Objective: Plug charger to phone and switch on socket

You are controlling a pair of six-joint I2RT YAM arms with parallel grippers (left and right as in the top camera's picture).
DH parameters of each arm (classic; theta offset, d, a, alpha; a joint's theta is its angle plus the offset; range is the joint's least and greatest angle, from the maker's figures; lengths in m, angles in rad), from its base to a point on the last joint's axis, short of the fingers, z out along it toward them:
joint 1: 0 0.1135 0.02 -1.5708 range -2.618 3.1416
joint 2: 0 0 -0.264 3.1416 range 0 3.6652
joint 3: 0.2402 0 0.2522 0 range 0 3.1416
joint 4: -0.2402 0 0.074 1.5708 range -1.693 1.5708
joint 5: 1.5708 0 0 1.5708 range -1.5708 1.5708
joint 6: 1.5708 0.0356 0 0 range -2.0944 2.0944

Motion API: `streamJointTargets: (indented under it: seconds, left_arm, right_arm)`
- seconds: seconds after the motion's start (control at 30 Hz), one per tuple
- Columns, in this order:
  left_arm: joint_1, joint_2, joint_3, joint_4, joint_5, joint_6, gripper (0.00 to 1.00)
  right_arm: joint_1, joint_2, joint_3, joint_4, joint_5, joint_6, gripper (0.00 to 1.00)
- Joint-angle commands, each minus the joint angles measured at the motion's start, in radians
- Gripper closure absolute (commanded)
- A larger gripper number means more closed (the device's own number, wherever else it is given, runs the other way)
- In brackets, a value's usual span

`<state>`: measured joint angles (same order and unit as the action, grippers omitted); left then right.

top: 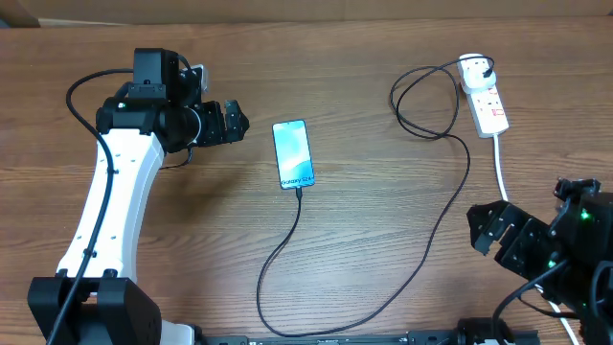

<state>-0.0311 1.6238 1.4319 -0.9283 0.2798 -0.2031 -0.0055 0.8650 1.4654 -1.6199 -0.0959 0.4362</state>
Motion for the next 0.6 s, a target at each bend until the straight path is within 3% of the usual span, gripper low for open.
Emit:
streamJointTargets:
  seconds: [0.0,0.57]
  left_arm:
    - [-0.002,0.009,0.006,0.000,0.005,-0.003,0.00]
    - [-0.002,0.009,0.006,0.000,0.005,-0.003,0.00]
  right_arm:
    - [0.006,-0.045,-0.066,0.064,0.022,-0.074,0.00]
    - [0.018,-0.505,-0.717,0.720,-0.003,-0.270,0.00]
